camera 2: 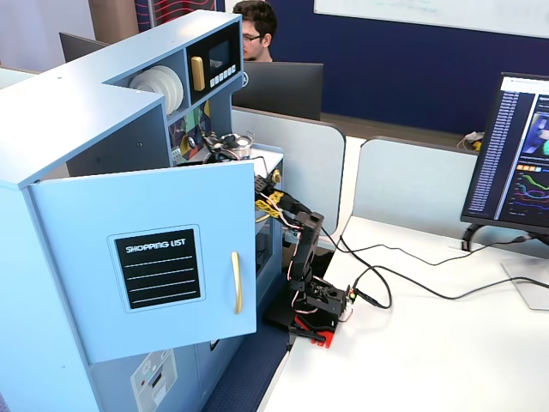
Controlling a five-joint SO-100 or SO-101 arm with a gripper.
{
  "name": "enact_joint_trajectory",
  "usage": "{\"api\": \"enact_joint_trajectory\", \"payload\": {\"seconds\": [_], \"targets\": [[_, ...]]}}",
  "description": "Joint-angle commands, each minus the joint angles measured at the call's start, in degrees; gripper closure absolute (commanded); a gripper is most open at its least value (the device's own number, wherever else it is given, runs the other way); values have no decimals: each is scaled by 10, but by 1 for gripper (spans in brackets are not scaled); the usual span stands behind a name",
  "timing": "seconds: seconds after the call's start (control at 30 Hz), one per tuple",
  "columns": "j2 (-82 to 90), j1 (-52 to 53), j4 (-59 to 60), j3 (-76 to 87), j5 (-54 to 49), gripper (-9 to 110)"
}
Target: Pick up the green pineapple from the left cabinet and place it in the green recipient
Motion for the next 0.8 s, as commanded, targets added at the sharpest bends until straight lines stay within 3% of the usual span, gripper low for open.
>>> {"api": "enact_joint_trajectory", "payload": {"seconds": [0.0, 0.3, 0.53, 0.77], "targets": [[211, -8, 40, 144, 1, 62], [533, -13, 165, 496, 18, 64], [680, -5, 186, 782, 12, 65], [773, 2, 307, 925, 50, 69]]}}
